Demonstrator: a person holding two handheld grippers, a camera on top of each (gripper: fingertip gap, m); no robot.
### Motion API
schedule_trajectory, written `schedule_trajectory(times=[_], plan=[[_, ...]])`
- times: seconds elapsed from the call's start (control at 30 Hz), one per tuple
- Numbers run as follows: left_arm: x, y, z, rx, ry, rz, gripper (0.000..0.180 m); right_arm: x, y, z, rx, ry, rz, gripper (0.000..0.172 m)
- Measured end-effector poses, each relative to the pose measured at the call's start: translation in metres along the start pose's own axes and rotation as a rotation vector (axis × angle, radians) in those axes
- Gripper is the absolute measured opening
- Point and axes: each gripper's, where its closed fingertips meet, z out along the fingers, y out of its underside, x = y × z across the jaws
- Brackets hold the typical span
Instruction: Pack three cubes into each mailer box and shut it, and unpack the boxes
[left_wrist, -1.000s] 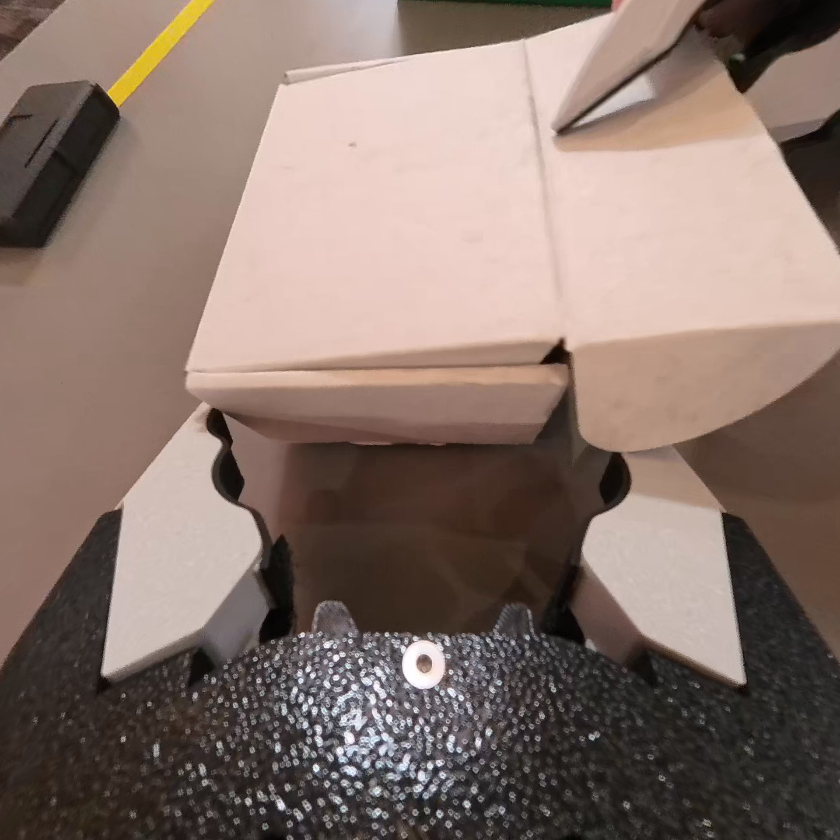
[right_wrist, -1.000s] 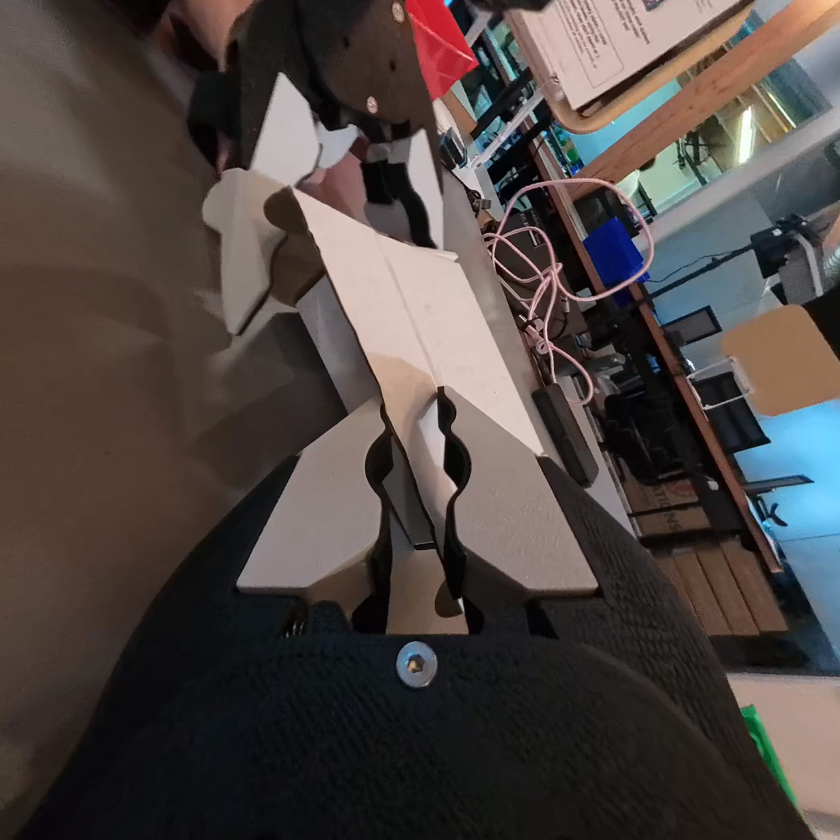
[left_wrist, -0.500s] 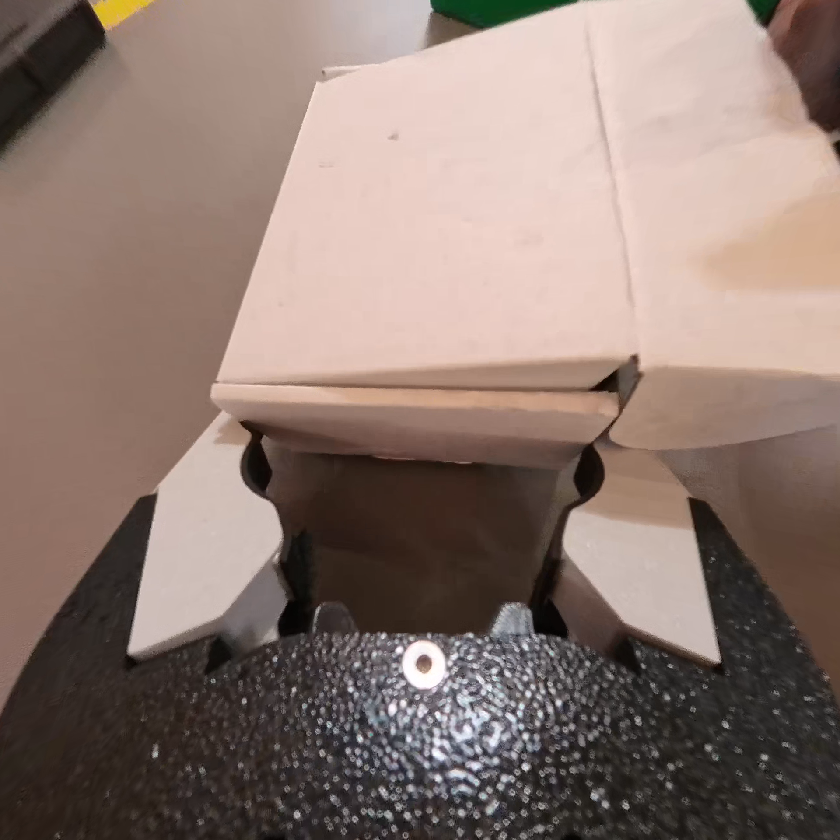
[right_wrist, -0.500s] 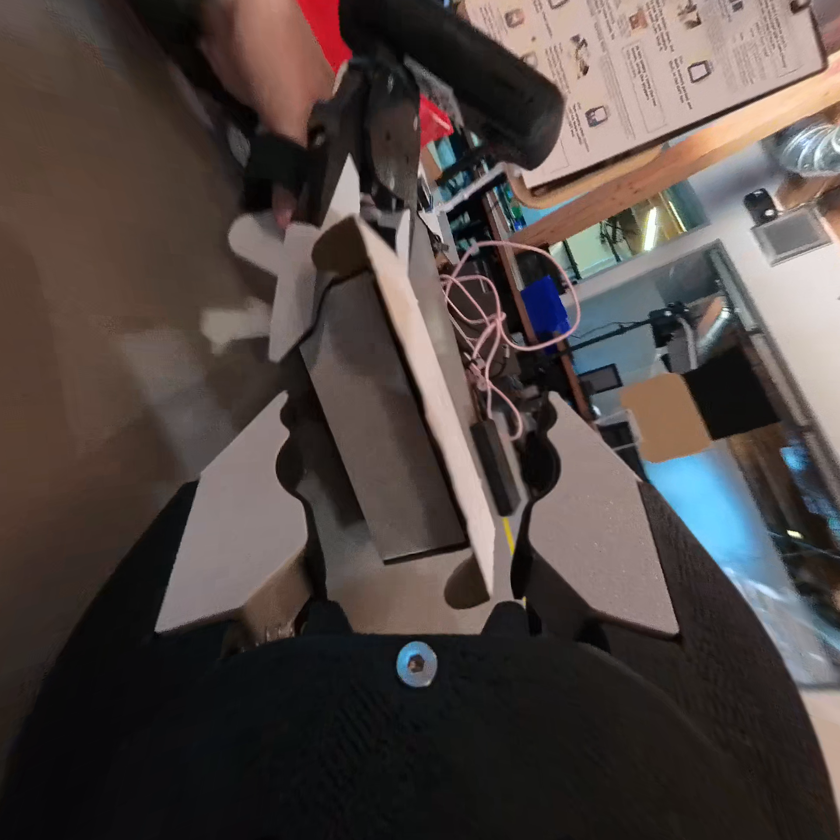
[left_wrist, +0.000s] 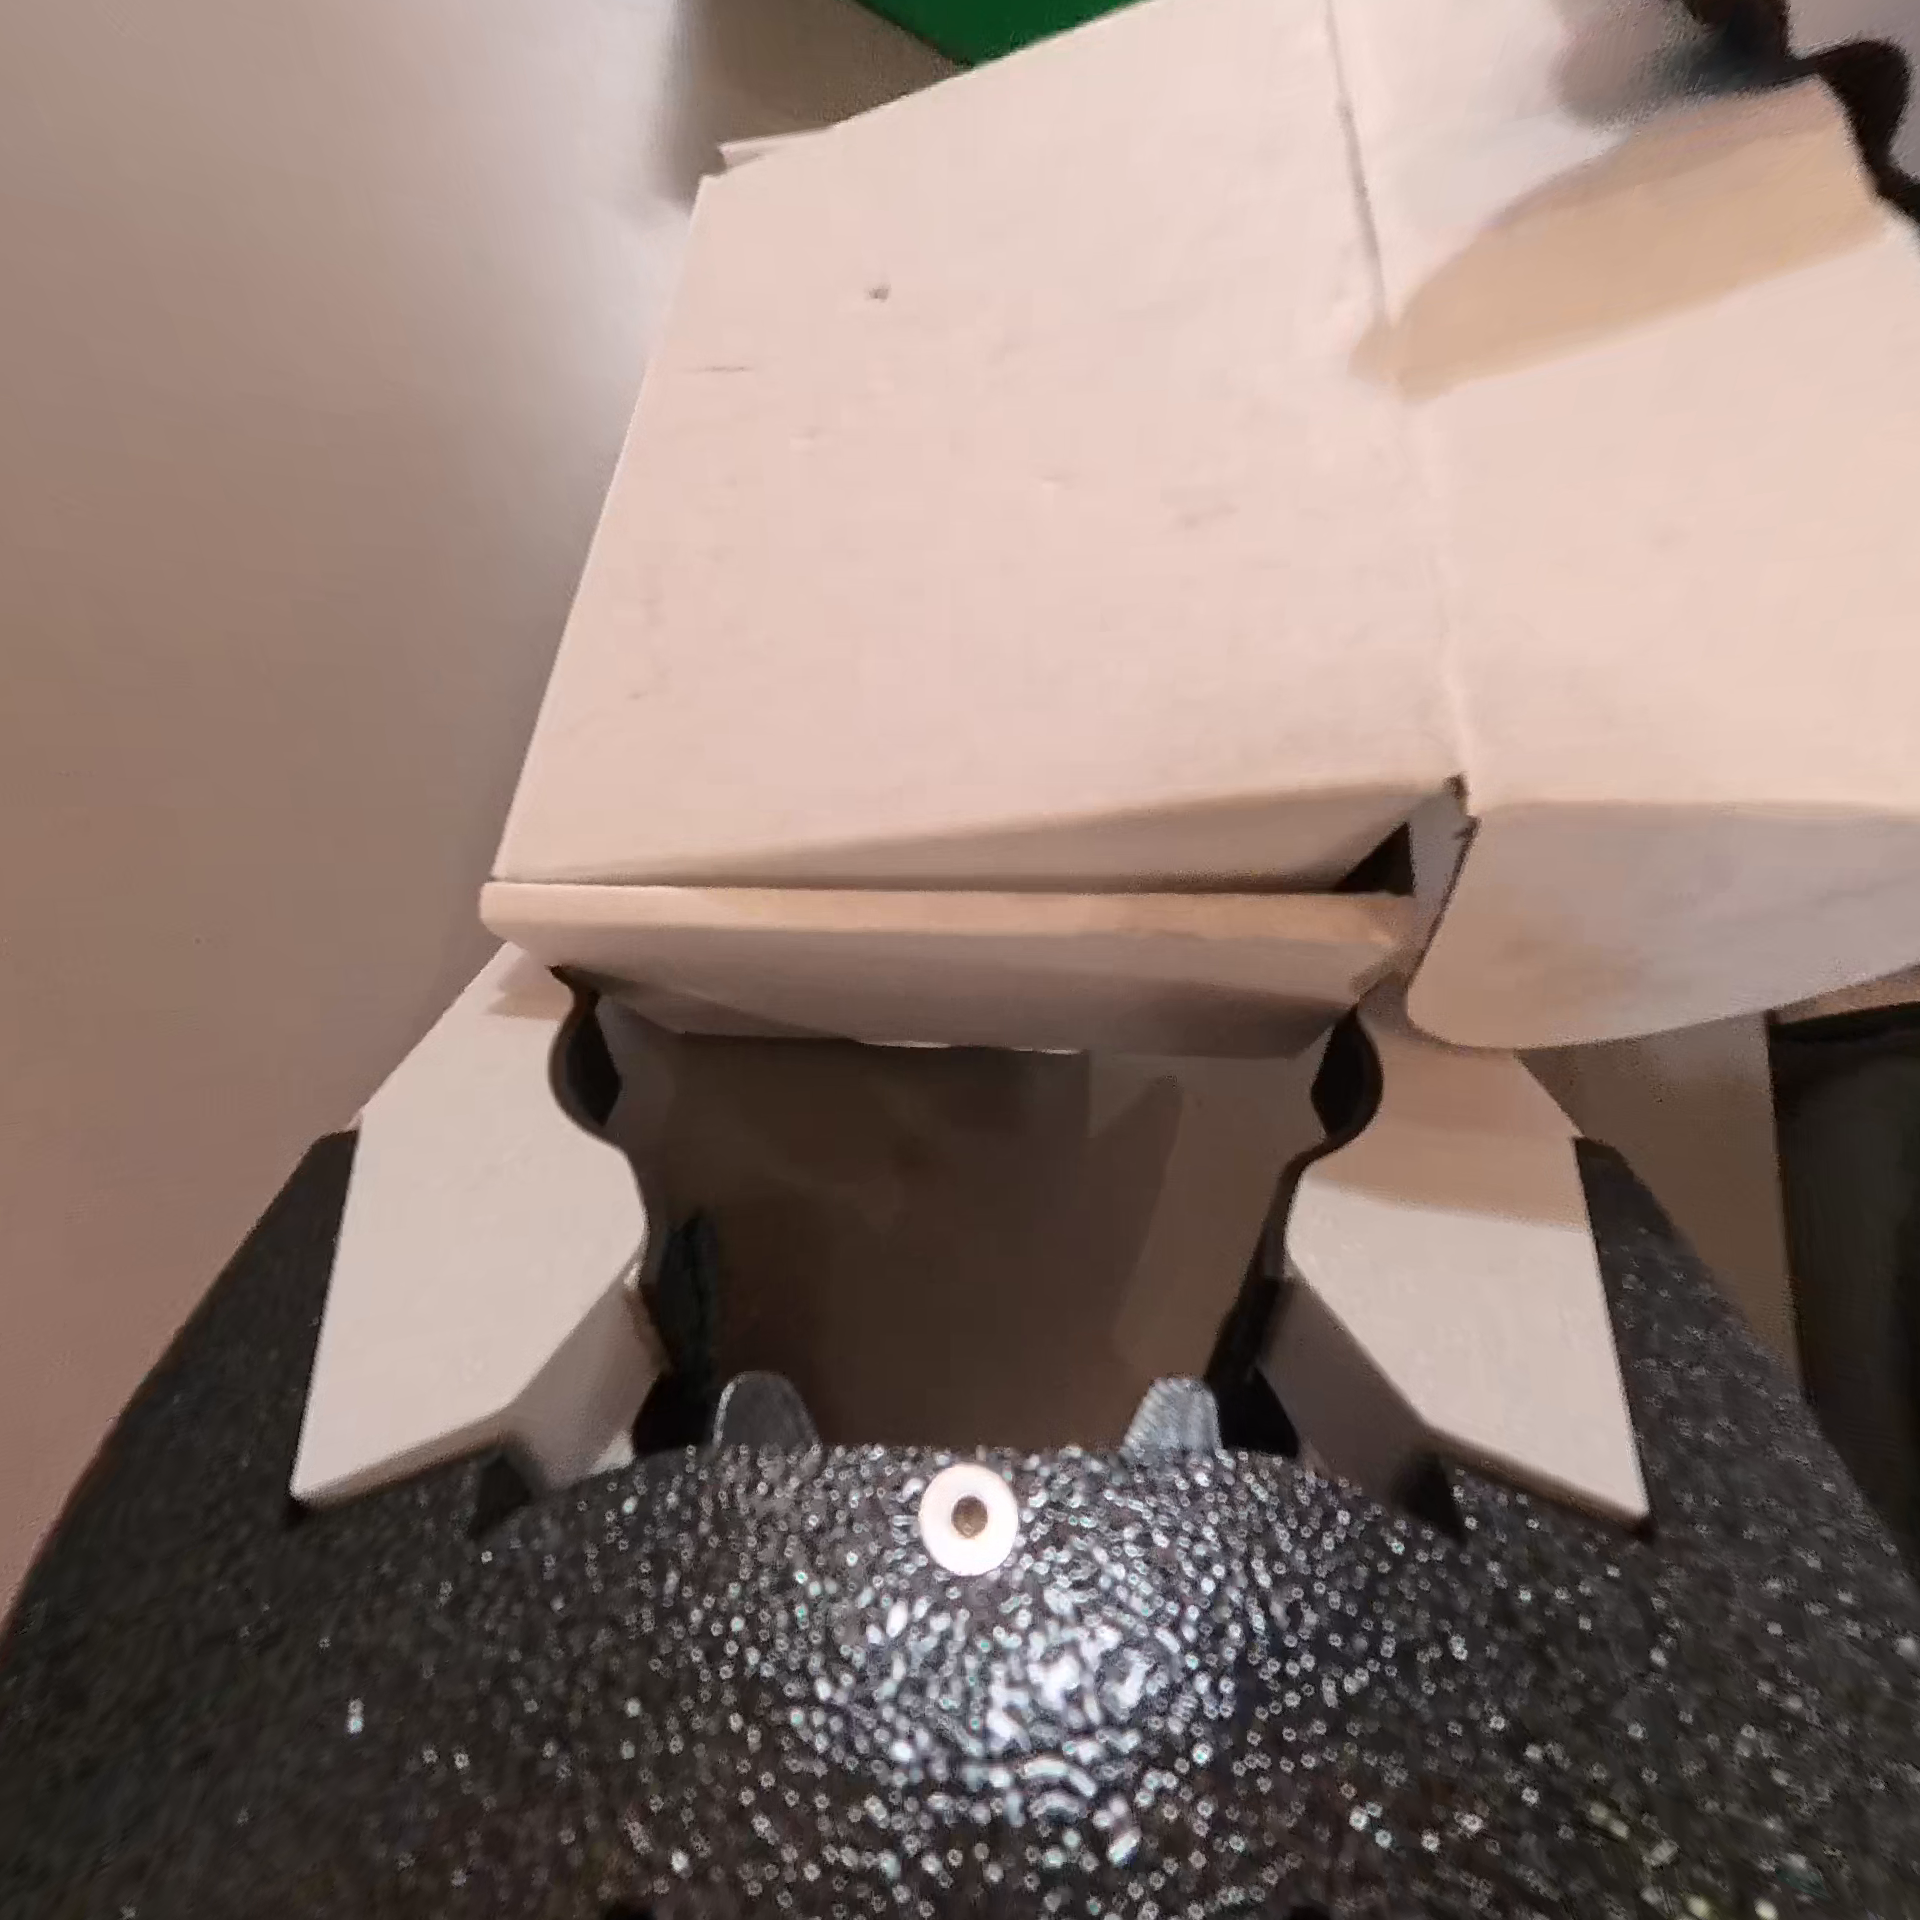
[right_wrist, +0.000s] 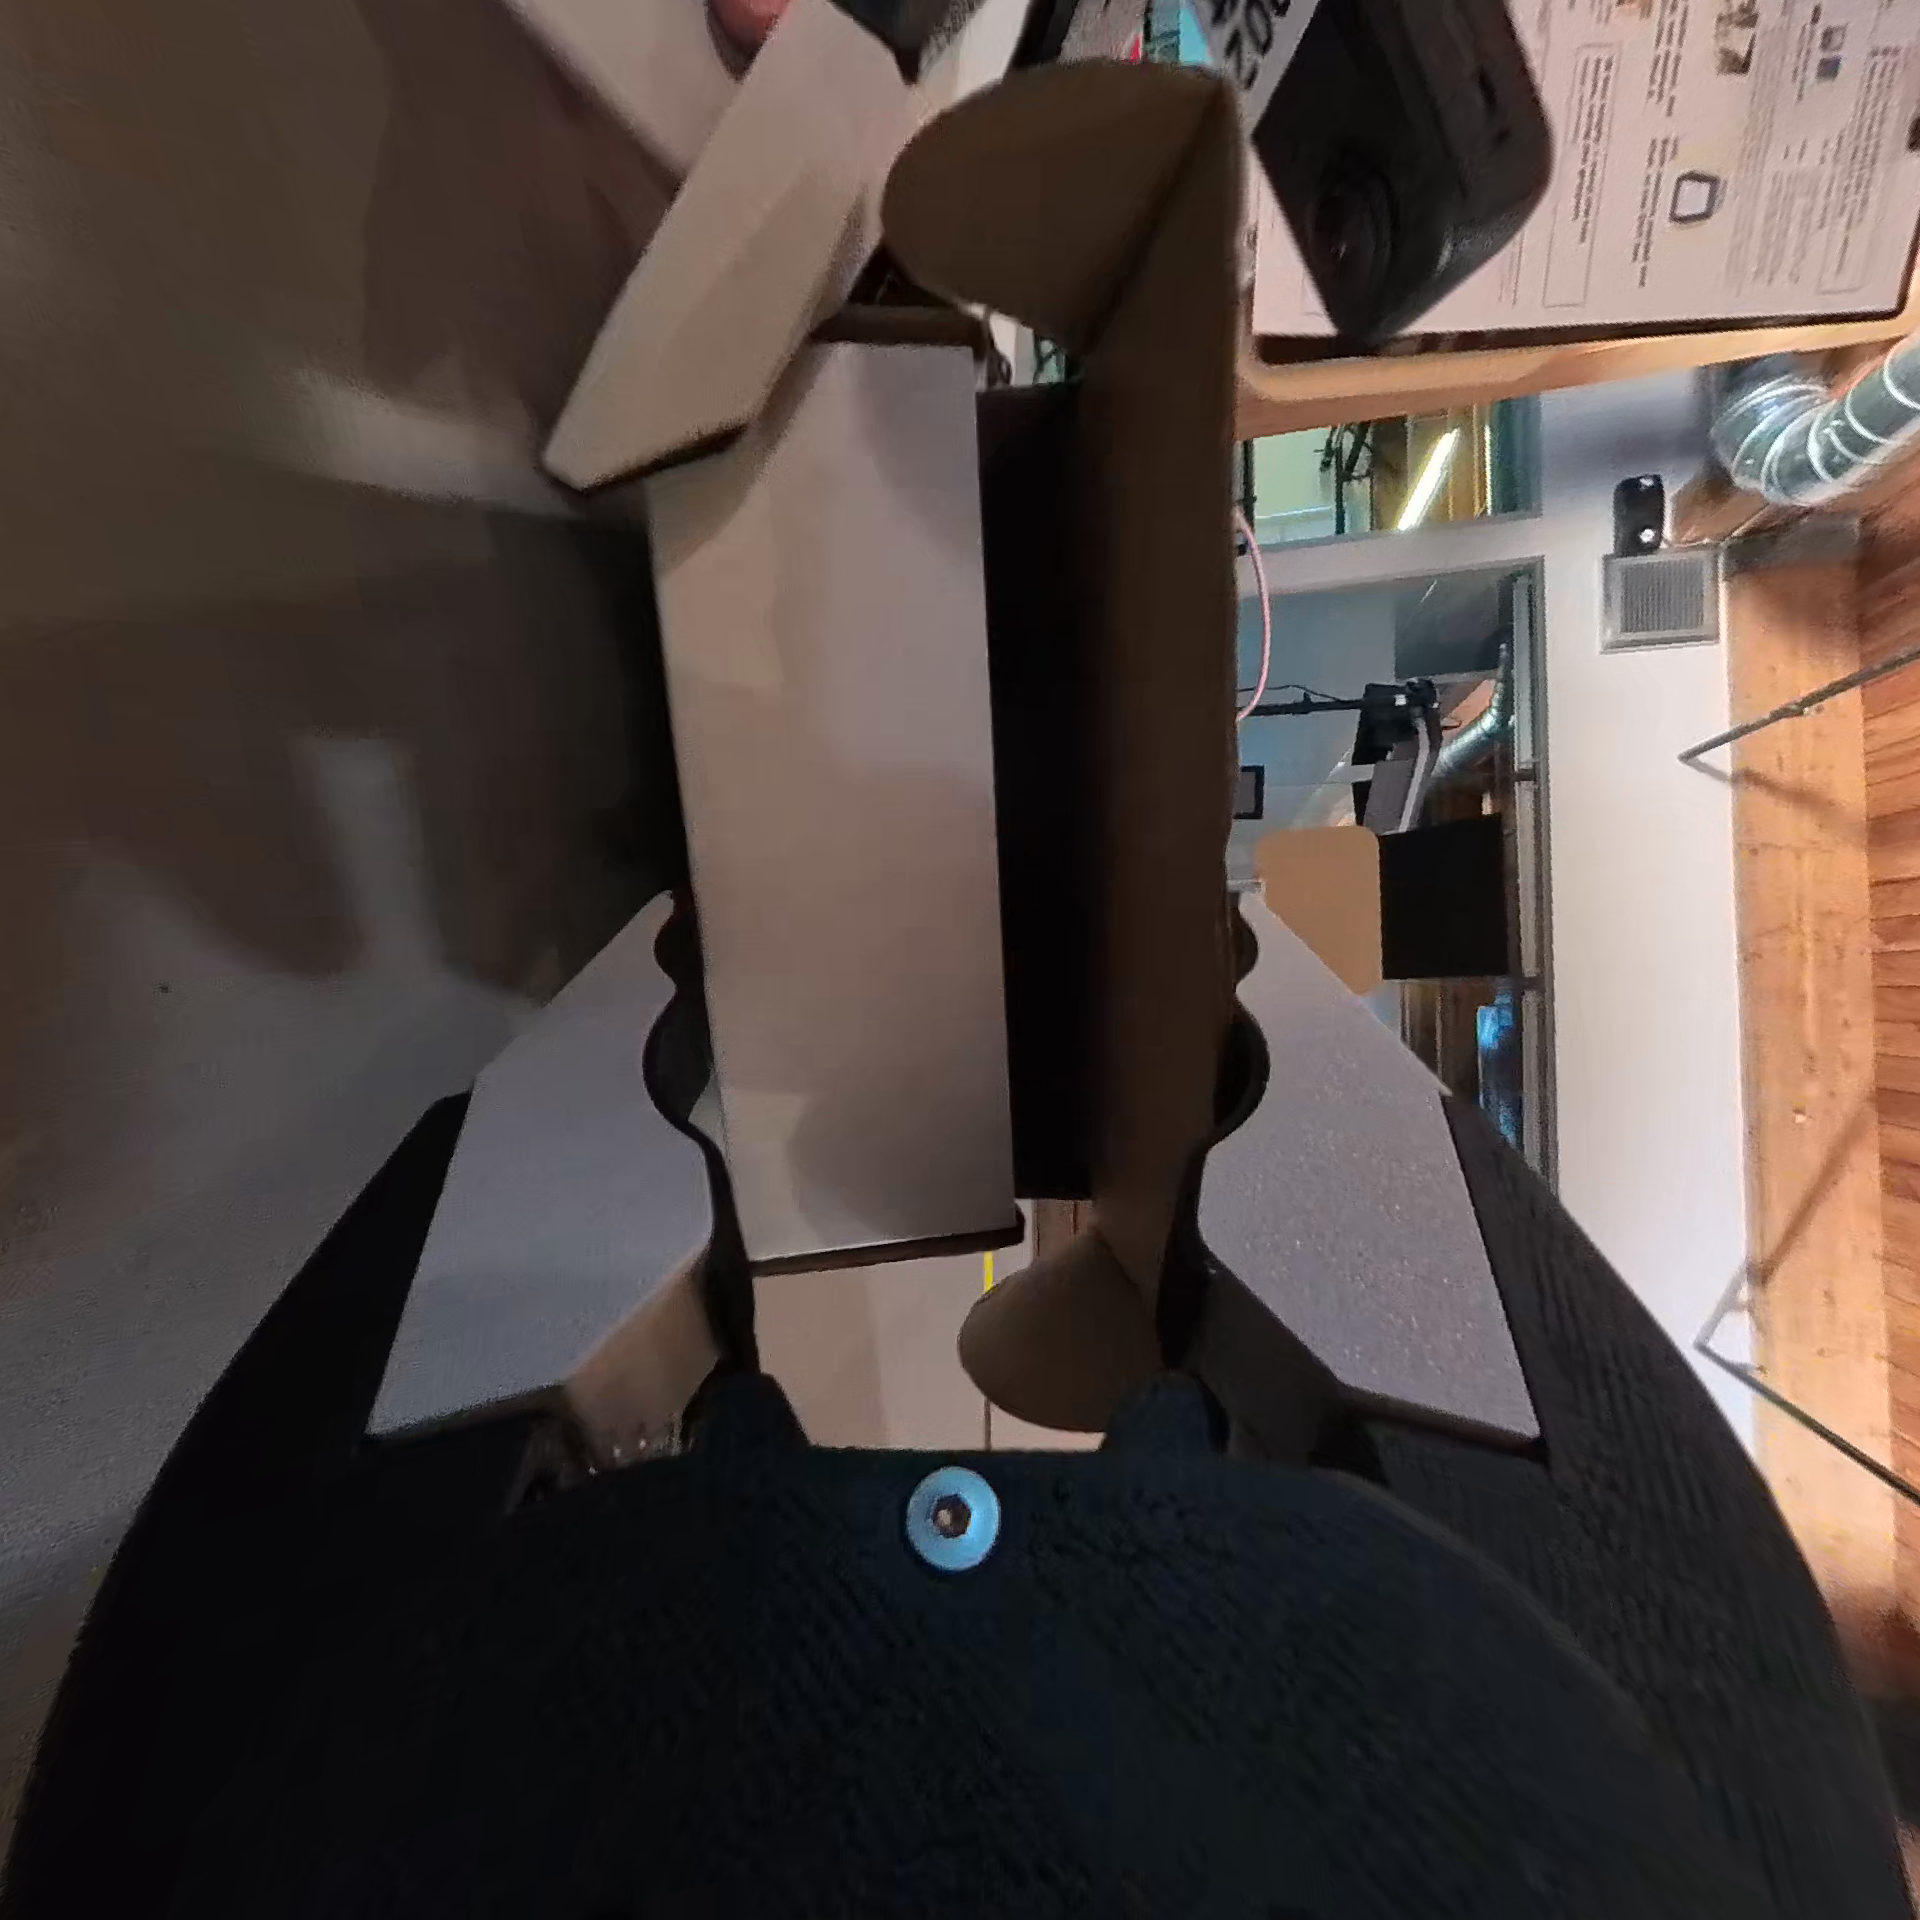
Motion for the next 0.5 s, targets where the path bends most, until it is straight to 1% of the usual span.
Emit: schedule_trajectory(times=[0.03, 0.07, 0.1, 0.13, 0.17, 0.2, 0.27, 0.37, 0.43, 0.5], plan=[[-0.001, 0.002, 0.001, -0.014, -0.021, 0.014, 0.138, -0.002, 0.002, 0.001, -0.016, -0.007, -0.006, 0.099], [-0.002, 0.003, 0.001, -0.023, -0.038, 0.024, 0.138, -0.003, 0.005, 0.002, -0.036, -0.014, -0.016, 0.098], [-0.003, 0.003, 0.002, -0.023, -0.047, 0.027, 0.138, -0.006, 0.008, 0.002, -0.051, -0.027, -0.022, 0.090], [-0.002, 0.003, 0.002, -0.023, -0.046, 0.033, 0.138, -0.010, 0.008, 0.002, -0.057, -0.052, -0.029, 0.076], [-0.004, 0.006, 0.001, -0.031, -0.058, 0.061, 0.135, -0.012, 0.010, 0.001, -0.068, -0.057, -0.033, 0.065], [-0.003, 0.007, 0.000, -0.033, -0.067, 0.105, 0.136, -0.011, 0.013, 0.001, -0.086, -0.055, -0.036, 0.060], [-0.003, 0.005, -0.004, -0.019, -0.107, 0.203, 0.138, -0.008, 0.018, 0.001, -0.092, -0.048, -0.006, 0.058], [-0.014, -0.010, -0.020, 0.021, -0.300, 0.438, 0.142, -0.004, 0.023, -0.001, -0.081, -0.047, 0.055, 0.058], [-0.016, -0.026, -0.030, 0.076, -0.426, 0.596, 0.146, -0.003, 0.024, -0.001, -0.075, -0.045, 0.069, 0.058], [-0.009, -0.038, -0.033, 0.129, -0.489, 0.760, 0.145, -0.003, 0.024, -0.001, -0.072, -0.045, 0.076, 0.058]])
